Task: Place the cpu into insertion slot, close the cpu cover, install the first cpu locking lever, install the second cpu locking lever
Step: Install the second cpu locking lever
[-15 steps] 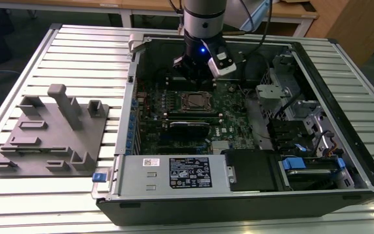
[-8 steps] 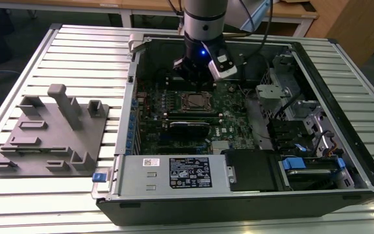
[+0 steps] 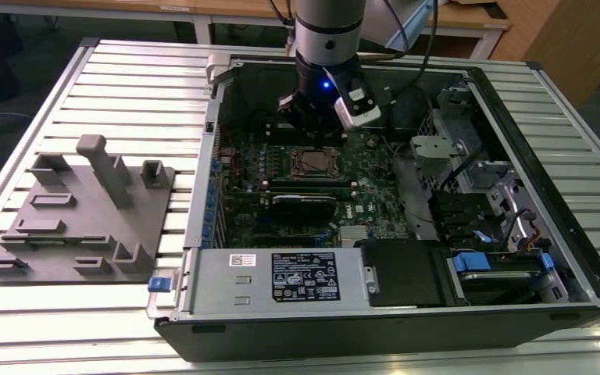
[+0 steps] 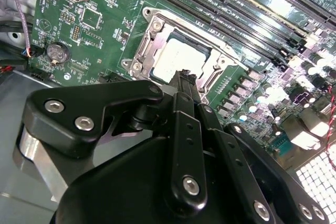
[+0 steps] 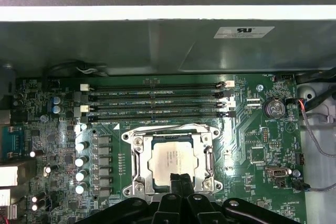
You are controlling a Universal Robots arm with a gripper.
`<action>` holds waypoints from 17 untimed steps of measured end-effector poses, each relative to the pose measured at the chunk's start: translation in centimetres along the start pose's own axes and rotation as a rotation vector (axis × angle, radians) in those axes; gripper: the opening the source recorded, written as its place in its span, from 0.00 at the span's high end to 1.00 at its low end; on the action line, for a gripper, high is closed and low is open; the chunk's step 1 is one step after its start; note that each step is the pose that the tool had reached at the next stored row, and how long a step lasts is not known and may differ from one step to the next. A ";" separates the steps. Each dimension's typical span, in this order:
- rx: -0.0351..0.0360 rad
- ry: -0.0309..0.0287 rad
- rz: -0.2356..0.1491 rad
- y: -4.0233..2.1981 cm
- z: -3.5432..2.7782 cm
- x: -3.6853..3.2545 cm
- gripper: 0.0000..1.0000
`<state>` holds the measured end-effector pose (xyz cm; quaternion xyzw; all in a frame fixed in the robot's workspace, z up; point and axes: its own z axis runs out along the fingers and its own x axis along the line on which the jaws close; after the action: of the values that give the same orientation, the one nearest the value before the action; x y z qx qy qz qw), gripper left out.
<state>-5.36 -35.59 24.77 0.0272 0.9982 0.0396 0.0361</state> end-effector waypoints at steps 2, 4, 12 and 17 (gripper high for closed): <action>0.0001 0.0001 0.000 -0.02 -0.01 0.00 0.89; 0.0002 0.0001 0.000 -0.02 -0.01 0.00 0.89; 0.0002 0.0001 0.000 -0.11 -0.02 -0.01 0.89; 0.0002 0.0001 0.000 -0.17 -0.02 -0.01 0.89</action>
<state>-5.36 -35.77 24.77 0.0272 0.9982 0.0395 0.0360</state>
